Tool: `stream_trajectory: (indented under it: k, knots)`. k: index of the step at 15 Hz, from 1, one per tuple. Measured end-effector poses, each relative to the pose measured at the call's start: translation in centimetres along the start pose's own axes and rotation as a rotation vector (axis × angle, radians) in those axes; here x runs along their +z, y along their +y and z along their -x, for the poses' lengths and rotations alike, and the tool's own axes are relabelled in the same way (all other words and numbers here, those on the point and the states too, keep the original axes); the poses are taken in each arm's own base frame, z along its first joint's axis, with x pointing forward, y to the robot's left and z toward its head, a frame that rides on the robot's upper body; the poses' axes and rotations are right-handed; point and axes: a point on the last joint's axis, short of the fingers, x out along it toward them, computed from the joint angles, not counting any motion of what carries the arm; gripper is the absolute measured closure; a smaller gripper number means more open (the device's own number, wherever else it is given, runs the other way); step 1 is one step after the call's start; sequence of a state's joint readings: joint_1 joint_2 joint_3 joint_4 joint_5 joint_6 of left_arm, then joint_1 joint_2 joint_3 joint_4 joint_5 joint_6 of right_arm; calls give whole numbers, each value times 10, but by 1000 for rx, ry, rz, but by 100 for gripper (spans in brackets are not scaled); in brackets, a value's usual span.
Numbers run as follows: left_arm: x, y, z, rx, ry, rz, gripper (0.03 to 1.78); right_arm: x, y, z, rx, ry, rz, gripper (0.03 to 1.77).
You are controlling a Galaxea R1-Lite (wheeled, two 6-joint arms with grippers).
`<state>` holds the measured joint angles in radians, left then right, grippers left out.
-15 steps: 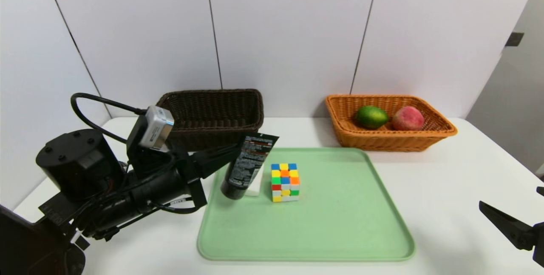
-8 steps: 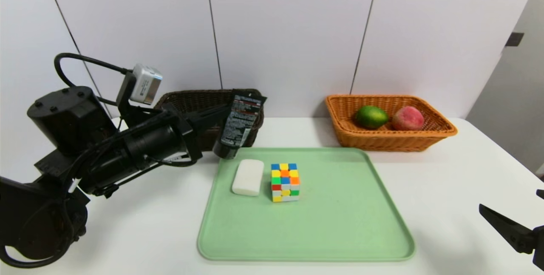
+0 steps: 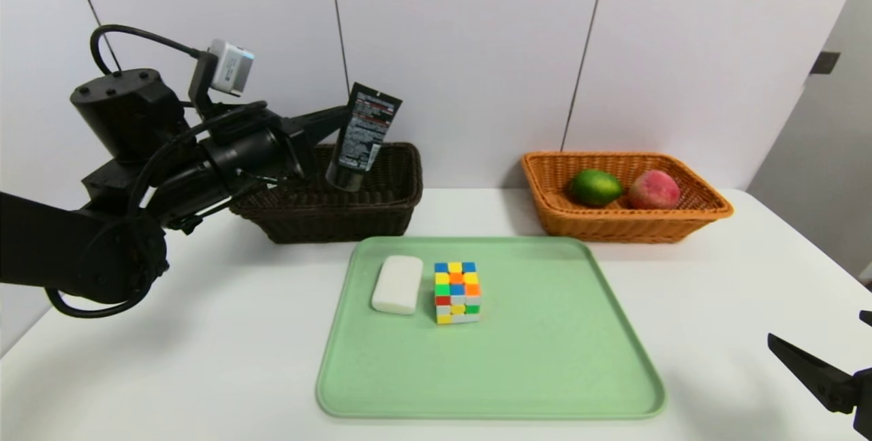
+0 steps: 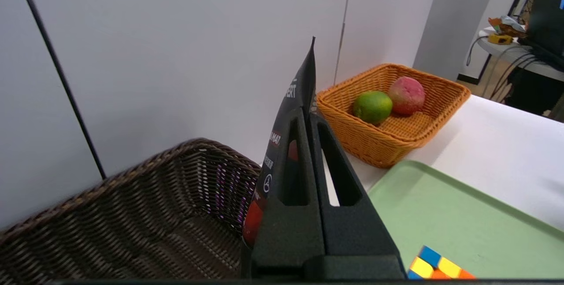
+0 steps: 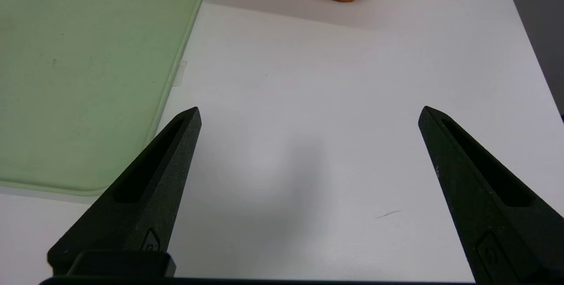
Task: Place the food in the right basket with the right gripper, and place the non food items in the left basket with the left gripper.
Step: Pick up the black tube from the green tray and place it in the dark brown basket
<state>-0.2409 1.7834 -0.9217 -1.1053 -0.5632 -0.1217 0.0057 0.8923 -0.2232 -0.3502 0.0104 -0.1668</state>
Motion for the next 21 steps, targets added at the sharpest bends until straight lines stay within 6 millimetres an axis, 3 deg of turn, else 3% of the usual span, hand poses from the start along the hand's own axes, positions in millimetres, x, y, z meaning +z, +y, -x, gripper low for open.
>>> stream_trajectory:
  k: [4, 11, 15, 21]
  knots:
    - [-5, 26, -20, 29, 3, -5, 177, -1, 0, 0, 0, 5, -2, 10]
    - [-33, 83, -53, 93, 49, 4, 177, -2, 0, 0, 1, 8, -4, 10]
    - [-58, 107, -58, 127, 113, 11, 177, -4, 1, -1, 2, 17, -6, 10]
    - [-101, 125, -54, 153, 224, 0, 177, -7, 1, -1, 4, 26, -20, 10]
